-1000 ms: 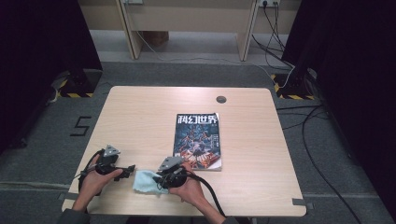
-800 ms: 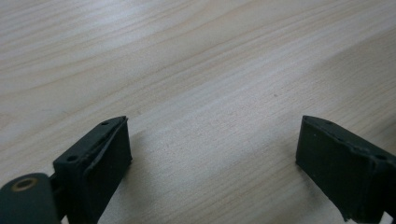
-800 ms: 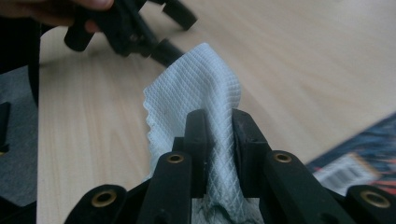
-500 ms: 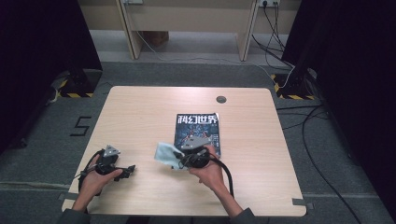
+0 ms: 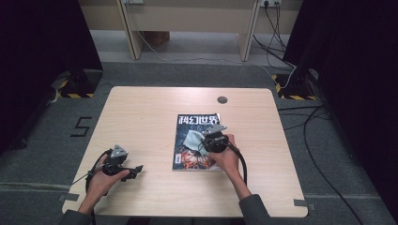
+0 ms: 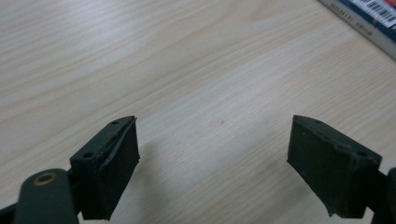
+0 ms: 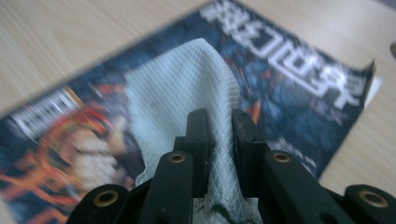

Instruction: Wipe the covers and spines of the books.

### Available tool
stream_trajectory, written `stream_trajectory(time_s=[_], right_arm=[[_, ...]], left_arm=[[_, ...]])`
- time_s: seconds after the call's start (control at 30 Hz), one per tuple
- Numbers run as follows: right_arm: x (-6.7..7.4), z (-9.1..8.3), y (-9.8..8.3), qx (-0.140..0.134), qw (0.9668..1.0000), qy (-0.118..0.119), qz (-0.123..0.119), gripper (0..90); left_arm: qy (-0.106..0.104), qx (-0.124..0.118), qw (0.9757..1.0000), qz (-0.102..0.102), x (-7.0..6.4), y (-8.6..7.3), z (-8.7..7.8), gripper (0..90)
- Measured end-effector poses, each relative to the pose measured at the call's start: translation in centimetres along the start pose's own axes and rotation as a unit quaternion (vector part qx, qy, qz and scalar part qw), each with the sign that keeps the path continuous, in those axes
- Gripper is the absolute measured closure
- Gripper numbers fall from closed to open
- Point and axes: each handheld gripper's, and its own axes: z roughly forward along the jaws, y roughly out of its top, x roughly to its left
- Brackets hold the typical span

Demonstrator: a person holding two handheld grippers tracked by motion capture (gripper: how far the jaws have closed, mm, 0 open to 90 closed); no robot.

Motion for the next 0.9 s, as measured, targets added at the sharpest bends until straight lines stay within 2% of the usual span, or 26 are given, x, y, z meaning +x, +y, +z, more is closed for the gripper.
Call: stream_trajectory(time_s=[0.1, 0.2, 0.37, 0.5, 0.57, 0.67, 0.8, 0.9], right_arm=[[-0.5, 0.7, -1.2, 0.026, 0.9995, -0.003, -0.015, 78.0], [-1.1, 0.7, -1.9, 0.013, 0.9999, 0.01, -0.005, 76.8], [-1.7, 0.3, -2.3, 0.017, 0.9994, 0.022, -0.021, 72.5], [-2.6, -0.1, -3.2, 0.005, 0.9989, 0.045, 0.01, 71.7], [-2.8, -0.2, -3.6, -0.001, 0.9987, 0.048, 0.016, 71.4], [-2.7, -0.2, -3.5, 0.005, 0.9991, 0.042, 0.012, 70.5], [-2.1, 0.1, -2.3, 0.03, 0.9989, 0.022, -0.03, 70.2], [-1.8, 0.1, -2.3, 0.031, 0.9989, 0.014, -0.032, 70.0]], left_arm=[[-0.009, -0.009, 0.9999, -0.002, -0.9, 0.5, 0.5, 16.7], [-0.009, -0.017, 0.9998, -0.003, -1.9, 1.1, 1.0, 17.1], [-0.004, -0.037, 0.9992, -0.014, -4.1, 2.4, 1.7, 17.7], [-0.001, -0.035, 0.9994, 0.0, -5.5, 3.4, 2.6, 18.2], [0.007, -0.033, 0.9994, 0.007, -5.8, 3.7, 2.9, 18.4], [0.01, -0.039, 0.9991, 0.014, -6.1, 3.7, 3.0, 18.4], [0.001, -0.036, 0.9989, 0.032, -6.6, 3.1, 3.0, 18.2], [-0.002, -0.037, 0.9986, 0.037, -6.9, 3.3, 3.1, 18.2]])
